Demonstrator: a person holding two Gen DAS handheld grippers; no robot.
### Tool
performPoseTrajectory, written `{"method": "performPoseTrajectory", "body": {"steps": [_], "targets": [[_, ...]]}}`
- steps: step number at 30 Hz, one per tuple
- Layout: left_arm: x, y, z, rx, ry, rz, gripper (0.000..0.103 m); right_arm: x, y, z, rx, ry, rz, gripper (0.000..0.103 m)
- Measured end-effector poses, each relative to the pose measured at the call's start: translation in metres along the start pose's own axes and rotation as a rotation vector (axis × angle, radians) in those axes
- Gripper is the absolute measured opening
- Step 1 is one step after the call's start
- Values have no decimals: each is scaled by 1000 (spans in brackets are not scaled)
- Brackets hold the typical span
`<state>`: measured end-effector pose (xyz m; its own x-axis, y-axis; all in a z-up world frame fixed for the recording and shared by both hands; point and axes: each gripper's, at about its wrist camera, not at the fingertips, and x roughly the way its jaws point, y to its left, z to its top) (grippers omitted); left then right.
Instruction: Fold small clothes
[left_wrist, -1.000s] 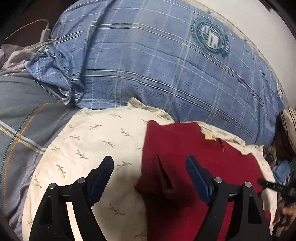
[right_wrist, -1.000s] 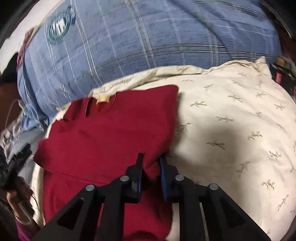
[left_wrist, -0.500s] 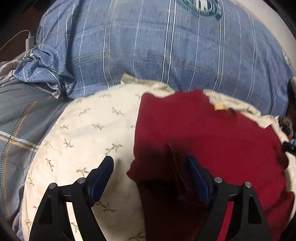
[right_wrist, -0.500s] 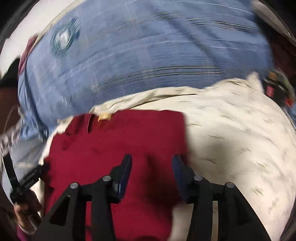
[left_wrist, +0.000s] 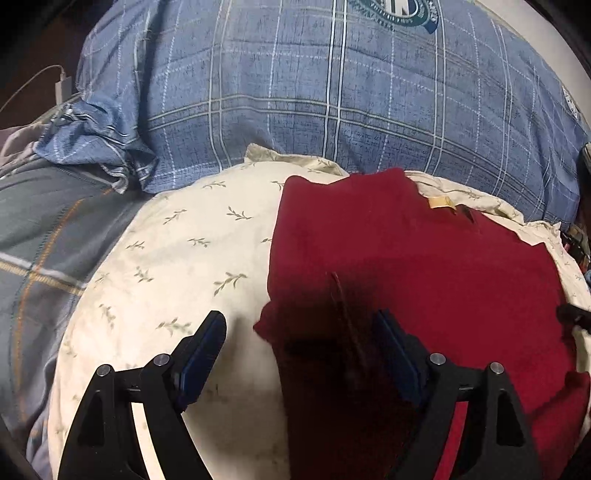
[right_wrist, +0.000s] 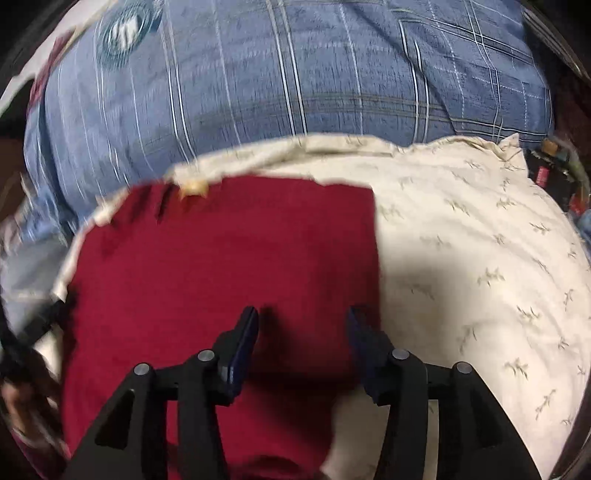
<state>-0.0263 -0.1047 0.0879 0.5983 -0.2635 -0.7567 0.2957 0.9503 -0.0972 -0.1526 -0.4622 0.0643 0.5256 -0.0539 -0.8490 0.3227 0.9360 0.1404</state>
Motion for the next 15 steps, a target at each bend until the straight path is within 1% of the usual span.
{"method": "performPoseTrajectory", "body": {"steps": [2,3,4,5,6,7,9,11,15], "targets": [[-15,-1,-5,-13,4,10,81,-14,6,-2,-25,-10,-27,51],[-25,0,-8,-16,0,6,81,-22,8,-3,-25,-21,-18,51],[-33,0,-11,-22,-6,5,81,-34,11,-5,-26,-47,14,53],[-43,2,-16,-31,-15,11,81,-43,13,-9,-27,-72,41,57],[-54,3,-22,-40,-23,27,81,-52,15,-13,-27,-94,54,67],[-61,3,-27,-41,-24,36,81,-58,17,-17,-28,-110,60,73],[-75,2,-39,-35,-26,69,81,-67,22,-28,-42,-118,81,73],[-86,-1,-48,-18,-23,88,81,-71,27,-38,-54,-107,95,73],[-106,-6,-62,-15,-15,82,81,-83,27,-59,-71,-102,93,73]]}}
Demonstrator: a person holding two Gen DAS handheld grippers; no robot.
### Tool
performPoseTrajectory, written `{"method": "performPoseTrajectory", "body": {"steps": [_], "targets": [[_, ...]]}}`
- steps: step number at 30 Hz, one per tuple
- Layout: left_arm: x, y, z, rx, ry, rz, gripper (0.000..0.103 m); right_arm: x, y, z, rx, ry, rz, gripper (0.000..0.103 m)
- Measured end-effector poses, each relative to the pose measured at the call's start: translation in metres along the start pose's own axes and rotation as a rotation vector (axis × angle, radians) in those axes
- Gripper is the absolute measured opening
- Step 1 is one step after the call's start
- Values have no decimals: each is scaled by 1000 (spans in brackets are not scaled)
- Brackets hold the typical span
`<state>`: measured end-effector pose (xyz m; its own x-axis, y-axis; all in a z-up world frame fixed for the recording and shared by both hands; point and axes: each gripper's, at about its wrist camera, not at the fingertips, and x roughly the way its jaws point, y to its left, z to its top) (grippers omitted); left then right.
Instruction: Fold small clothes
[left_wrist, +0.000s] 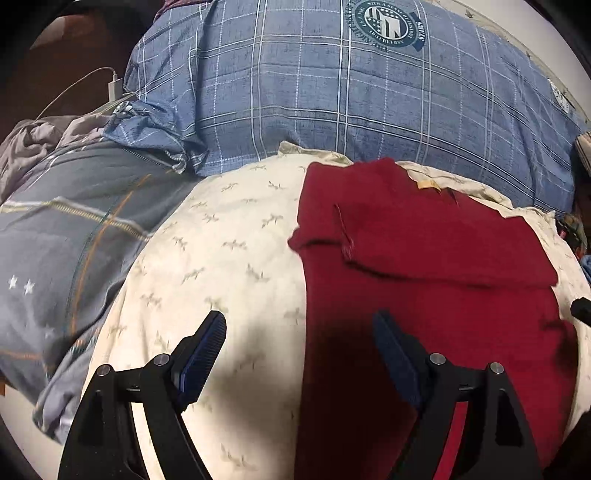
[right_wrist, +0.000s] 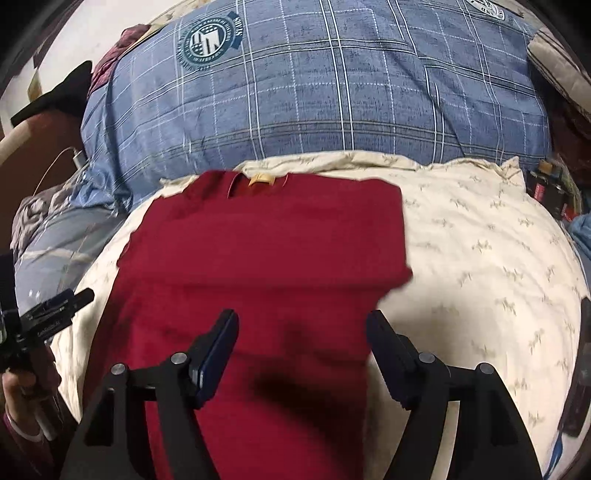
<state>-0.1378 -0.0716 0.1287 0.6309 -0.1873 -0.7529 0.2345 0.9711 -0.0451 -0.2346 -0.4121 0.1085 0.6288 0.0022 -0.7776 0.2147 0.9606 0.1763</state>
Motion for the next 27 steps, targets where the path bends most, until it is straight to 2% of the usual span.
{"method": "performPoseTrajectory", "body": {"steps": [3,4,6,10,15,20,23,27], "targets": [[-13,1,-9,-1,7,-4,81,-16,-3,-15,-2,-30,-22,74],[-16,1,-11,-2,9,-3,81,-20,-5,-19,1,-35,-31,78],[-22,4,-18,-4,19,-20,81,-24,-12,-26,13,-29,-40,81],[-28,13,-32,-24,45,-61,81,-26,-30,-33,71,3,-66,81],[-33,20,-47,-2,87,-37,81,-28,-46,-37,145,1,-33,81],[-37,25,-54,-8,108,-36,81,-24,-37,-42,102,41,-5,81],[-40,26,-60,-26,101,-65,81,-26,-30,-51,72,37,8,81],[-34,27,-68,-38,138,-92,81,-22,-33,-62,115,60,73,81]]}}
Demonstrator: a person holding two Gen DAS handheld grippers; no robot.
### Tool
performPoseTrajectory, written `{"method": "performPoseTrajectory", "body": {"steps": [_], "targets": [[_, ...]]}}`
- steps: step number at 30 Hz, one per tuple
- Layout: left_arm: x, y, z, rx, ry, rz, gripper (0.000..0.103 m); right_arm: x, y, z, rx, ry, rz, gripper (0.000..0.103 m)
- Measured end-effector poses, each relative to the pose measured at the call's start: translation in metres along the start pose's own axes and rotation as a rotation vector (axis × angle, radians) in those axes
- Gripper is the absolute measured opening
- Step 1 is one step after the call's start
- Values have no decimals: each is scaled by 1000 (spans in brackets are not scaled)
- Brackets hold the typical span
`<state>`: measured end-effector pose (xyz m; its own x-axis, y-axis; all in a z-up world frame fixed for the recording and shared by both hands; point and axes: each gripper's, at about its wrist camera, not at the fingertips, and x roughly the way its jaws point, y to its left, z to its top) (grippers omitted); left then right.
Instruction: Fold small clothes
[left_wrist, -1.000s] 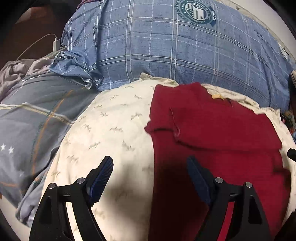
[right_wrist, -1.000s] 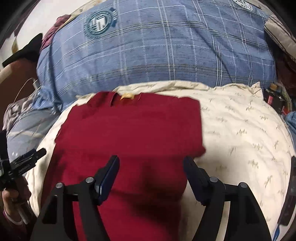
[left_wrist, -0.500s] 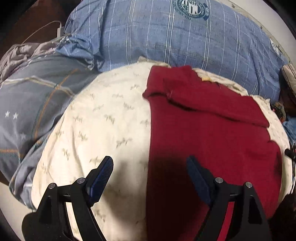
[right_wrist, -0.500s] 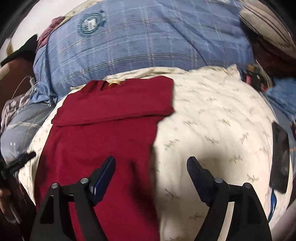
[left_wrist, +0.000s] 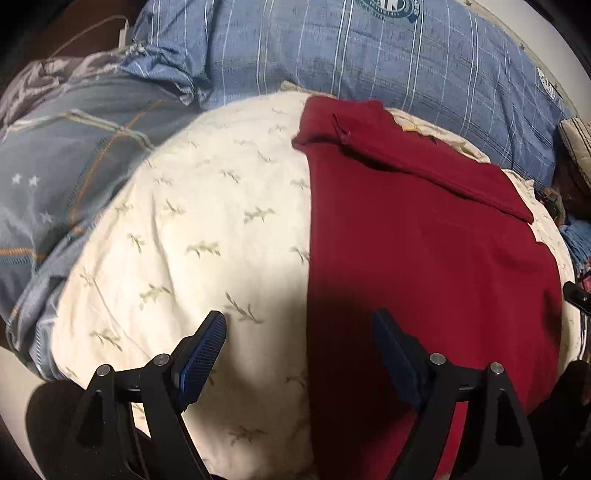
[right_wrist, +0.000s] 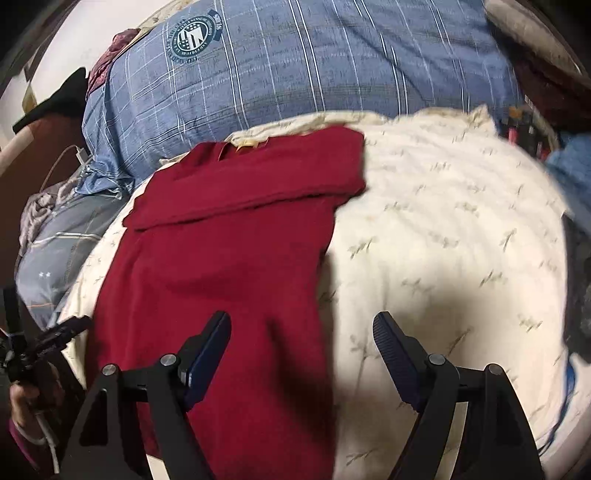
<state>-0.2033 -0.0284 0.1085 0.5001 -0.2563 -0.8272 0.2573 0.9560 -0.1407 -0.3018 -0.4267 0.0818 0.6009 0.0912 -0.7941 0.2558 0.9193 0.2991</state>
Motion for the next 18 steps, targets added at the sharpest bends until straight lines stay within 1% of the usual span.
{"method": "performPoseTrajectory", "body": {"steps": [4,8,13,15,18], "targets": [[0,0,-4,28,6,21,81,3,0,-6,-1,10,-12,81],[-4,0,-9,29,6,25,81,-1,-1,-12,2,34,12,81],[-14,-4,-21,40,20,1,81,-6,-7,-29,9,116,63,81],[-16,-6,-26,62,20,12,81,-9,-11,-37,19,144,77,81],[-16,-9,-29,92,52,24,81,-12,-13,-49,4,176,70,81]]}}
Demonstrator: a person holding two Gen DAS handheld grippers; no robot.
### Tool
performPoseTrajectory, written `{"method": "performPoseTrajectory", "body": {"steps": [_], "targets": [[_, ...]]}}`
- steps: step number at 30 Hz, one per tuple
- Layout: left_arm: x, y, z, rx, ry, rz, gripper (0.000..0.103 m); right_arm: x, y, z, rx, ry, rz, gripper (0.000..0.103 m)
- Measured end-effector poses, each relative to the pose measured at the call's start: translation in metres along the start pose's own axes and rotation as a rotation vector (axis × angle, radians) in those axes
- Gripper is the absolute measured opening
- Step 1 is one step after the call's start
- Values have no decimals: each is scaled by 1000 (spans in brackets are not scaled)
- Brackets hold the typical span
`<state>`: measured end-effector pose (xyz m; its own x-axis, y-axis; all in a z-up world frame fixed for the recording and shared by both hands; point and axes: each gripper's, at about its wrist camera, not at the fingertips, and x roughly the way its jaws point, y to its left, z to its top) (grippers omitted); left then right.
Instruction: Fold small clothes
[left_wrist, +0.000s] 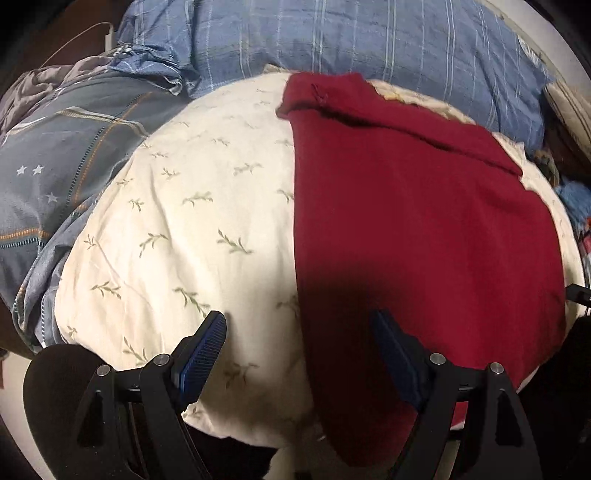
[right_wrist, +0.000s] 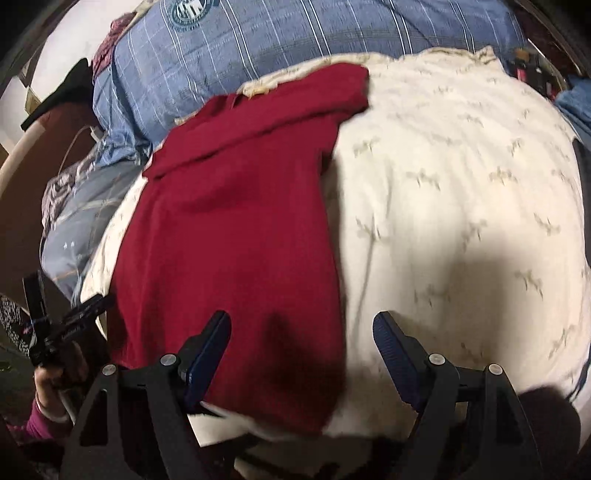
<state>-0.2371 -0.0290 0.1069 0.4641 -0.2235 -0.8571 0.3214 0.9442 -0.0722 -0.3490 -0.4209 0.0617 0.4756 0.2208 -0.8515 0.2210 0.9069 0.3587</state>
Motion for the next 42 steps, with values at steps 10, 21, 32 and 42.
{"method": "performPoseTrajectory", "body": {"steps": [10,21,32,42], "targets": [[1,7,-4,-40,35,1,81,13,15,-16,-82,82,85,72],[-7,3,-8,-48,96,-125,79,10,10,-17,-62,76,136,74],[-2,2,-5,-16,112,-148,71,2,16,-18,-94,47,223,64],[-1,-2,-3,-6,108,-127,52,10,7,-15,-44,55,237,51]]}}
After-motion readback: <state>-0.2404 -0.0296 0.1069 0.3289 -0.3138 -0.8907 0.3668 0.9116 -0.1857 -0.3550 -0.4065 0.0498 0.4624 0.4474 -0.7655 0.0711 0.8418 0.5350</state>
